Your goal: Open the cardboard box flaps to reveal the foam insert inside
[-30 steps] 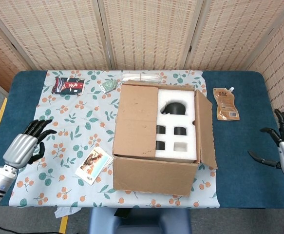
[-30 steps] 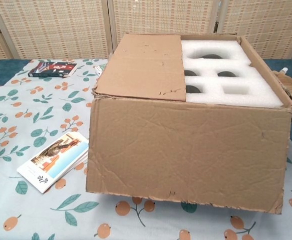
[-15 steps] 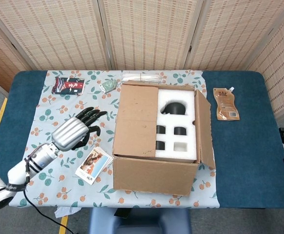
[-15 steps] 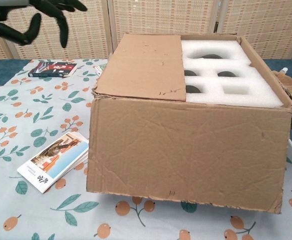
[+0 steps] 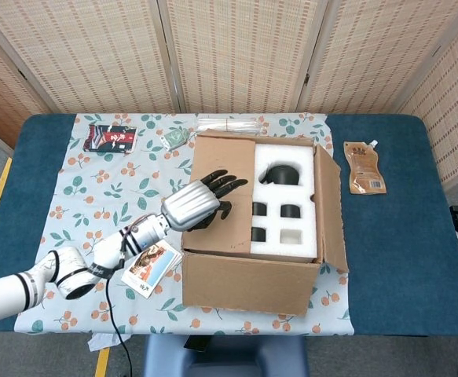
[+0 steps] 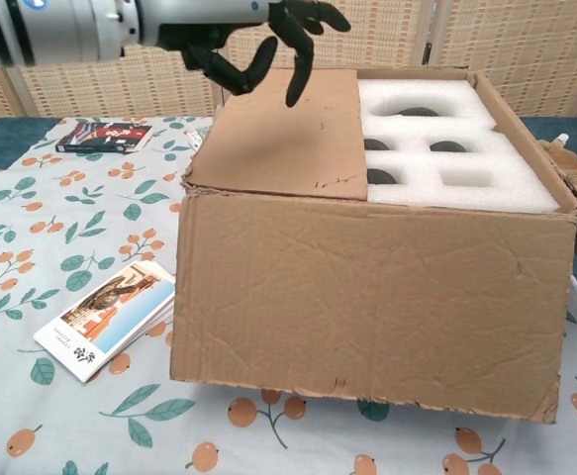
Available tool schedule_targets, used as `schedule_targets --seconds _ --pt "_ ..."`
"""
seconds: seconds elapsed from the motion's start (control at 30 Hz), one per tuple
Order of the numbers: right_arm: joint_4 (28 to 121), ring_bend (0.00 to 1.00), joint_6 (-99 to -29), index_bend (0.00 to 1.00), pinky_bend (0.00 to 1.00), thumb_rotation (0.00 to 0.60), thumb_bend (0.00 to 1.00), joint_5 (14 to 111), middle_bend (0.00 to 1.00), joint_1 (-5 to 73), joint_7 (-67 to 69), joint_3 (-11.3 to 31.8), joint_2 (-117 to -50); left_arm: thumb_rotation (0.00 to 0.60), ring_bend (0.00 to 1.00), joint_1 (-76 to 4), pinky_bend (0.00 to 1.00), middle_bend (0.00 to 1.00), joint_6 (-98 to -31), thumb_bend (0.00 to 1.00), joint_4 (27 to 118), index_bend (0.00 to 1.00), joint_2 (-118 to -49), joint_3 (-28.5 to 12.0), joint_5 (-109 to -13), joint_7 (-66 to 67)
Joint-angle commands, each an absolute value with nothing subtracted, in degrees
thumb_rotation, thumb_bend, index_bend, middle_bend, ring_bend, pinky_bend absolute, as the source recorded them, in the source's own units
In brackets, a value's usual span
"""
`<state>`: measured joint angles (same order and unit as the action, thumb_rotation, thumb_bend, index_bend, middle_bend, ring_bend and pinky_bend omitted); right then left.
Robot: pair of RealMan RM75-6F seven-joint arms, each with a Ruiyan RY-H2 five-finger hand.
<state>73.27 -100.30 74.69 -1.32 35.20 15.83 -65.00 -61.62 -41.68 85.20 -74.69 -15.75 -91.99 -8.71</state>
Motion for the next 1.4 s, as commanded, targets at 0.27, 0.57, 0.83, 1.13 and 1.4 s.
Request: schedule_targets --seconds 0.27,0.57,0.83,1.13,1.4 --pt "71.0 0.00 -95.6 0.36 0.00 0.315 0.25 72.5 0.00 -2.0 40.3 17.5 -63.7 0.600 0.00 -69.4 0.00 0.00 -38.8 1.00 72.3 0.56 -83.4 -15.4 -91.1 -4.6" --pt "69.8 0.00 -92.8 0.36 0.00 0.316 0.25 72.1 0.00 -2.0 43.0 18.3 -63.4 0.600 0.00 -74.1 0.00 0.00 -35.6 1.00 67.8 0.53 -89.0 -17.4 -84.6 1.2" --pt "68.9 0.00 -90.9 0.36 0.00 0.317 0.25 72.5 0.00 -1.9 44.8 18.4 -63.2 0.600 0.00 -78.1 0.00 0.00 -33.5 1.00 62.8 0.52 -93.3 -17.7 -81.8 2.6" --pt "68.0 0.00 -89.7 0.36 0.00 0.317 0.25 72.8 0.00 -2.0 47.4 18.7 -62.8 0.600 0.00 -79.7 0.00 0.00 -33.4 1.00 59.0 0.59 -95.5 -16.6 -80.2 3.7" --pt "67.9 0.00 -89.3 0.36 0.00 0.316 0.25 73.8 0.00 -1.8 48.0 18.5 -62.7 0.600 0.00 -80.2 0.00 0.00 -32.4 1.00 57.7 0.60 -95.8 -15.2 -79.0 5.1"
